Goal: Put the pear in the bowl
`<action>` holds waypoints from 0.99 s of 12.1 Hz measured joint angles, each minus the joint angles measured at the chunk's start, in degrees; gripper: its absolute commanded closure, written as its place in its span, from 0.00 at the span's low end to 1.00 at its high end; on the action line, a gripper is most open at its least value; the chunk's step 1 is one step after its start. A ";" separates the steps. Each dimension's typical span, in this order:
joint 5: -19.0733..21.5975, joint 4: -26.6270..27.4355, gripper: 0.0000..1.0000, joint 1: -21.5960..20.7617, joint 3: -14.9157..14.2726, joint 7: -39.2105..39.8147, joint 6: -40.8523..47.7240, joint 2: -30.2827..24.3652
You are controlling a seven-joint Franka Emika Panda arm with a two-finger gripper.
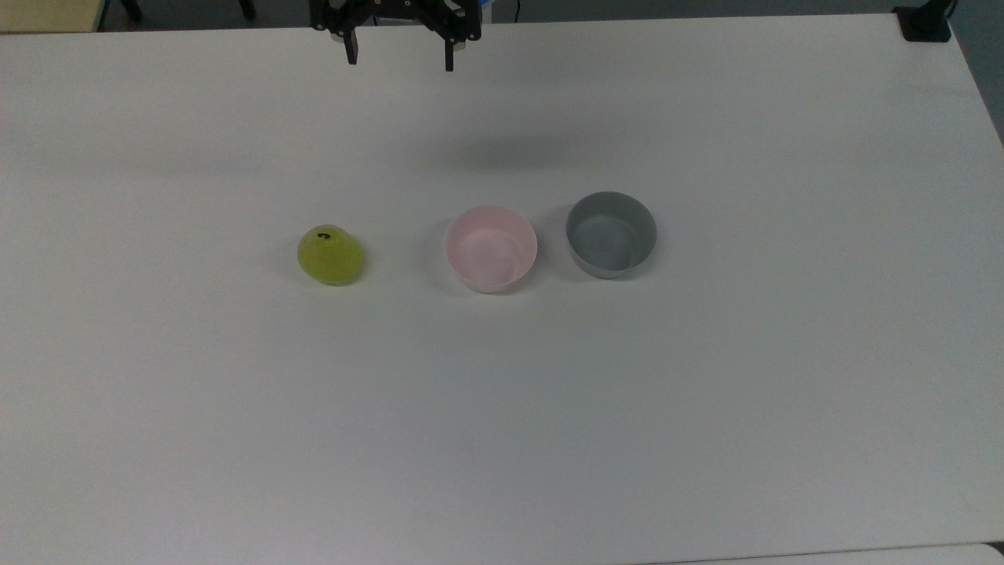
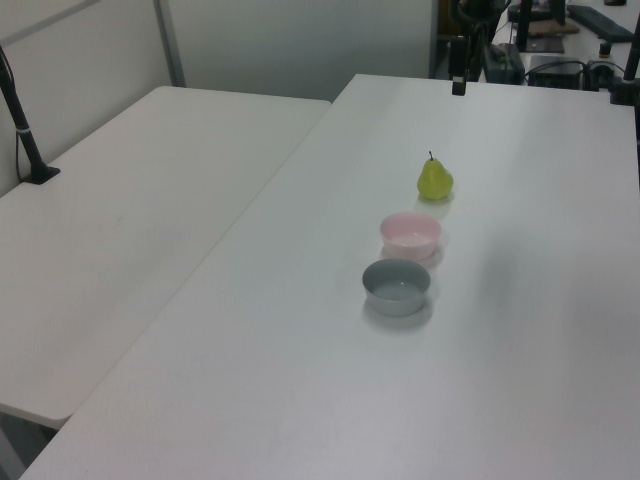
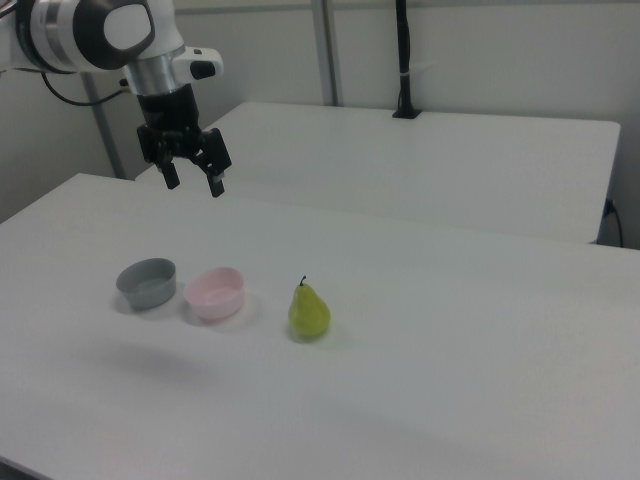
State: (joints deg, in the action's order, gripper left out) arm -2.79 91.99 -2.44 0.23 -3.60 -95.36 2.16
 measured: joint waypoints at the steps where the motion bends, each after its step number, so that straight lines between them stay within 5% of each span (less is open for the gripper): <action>1: 0.00 -0.01 0.00 0.00 0.00 0.00 0.00 0.00; 7: -0.06 -0.01 0.00 0.19 -0.35 0.44 0.00 0.12; 12: -0.12 0.01 0.00 4.82 -0.54 8.99 0.00 0.85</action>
State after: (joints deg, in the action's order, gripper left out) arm -2.91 92.00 2.38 -0.31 5.39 -95.36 3.01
